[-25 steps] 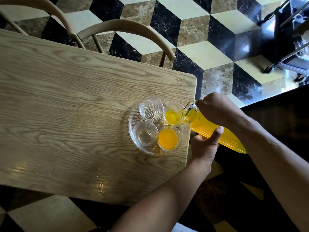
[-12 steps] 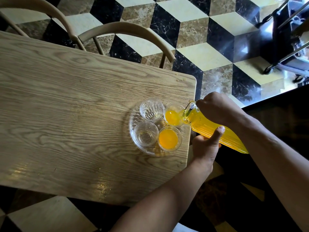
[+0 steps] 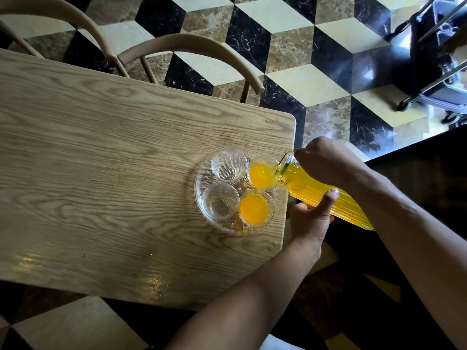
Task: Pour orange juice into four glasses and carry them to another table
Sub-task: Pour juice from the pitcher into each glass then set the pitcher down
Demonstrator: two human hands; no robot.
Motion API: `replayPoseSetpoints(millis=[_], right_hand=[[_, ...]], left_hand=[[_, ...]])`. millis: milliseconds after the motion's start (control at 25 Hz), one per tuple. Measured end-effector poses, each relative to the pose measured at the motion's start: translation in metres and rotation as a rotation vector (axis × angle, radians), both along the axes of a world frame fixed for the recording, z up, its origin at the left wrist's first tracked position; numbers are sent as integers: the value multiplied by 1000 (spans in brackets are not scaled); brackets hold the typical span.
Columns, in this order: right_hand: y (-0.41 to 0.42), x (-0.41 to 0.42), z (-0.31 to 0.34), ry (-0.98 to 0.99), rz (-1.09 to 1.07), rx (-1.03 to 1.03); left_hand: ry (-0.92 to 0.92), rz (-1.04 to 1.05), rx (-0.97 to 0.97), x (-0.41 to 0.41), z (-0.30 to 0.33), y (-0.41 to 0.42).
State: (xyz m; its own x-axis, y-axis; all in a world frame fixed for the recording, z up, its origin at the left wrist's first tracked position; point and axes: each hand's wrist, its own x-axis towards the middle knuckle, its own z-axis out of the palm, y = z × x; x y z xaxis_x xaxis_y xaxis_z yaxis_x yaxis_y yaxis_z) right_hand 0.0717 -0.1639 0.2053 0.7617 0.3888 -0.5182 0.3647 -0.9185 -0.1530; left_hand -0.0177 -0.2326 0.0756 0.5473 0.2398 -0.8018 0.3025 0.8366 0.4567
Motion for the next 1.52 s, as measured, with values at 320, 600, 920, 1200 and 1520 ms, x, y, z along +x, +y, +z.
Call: replayPoseSetpoints(millis=[320,600,920,1200,1520], right_hand=[[-1,-1,1,5,48,-19],[-6,1,1,11,-39,85],[-12,1,3,41,-69,249],[-4,-4,5,45,-44,315],[19,-9,4,94,-50,366]], left_hand=[[-3,-7,-24,0,5,2],[12,-4,71,-3,14,11],[47,-51,298,-11,28,25],[43,-23,370,-18,36,36],[75,43,403,-23,41,56]])
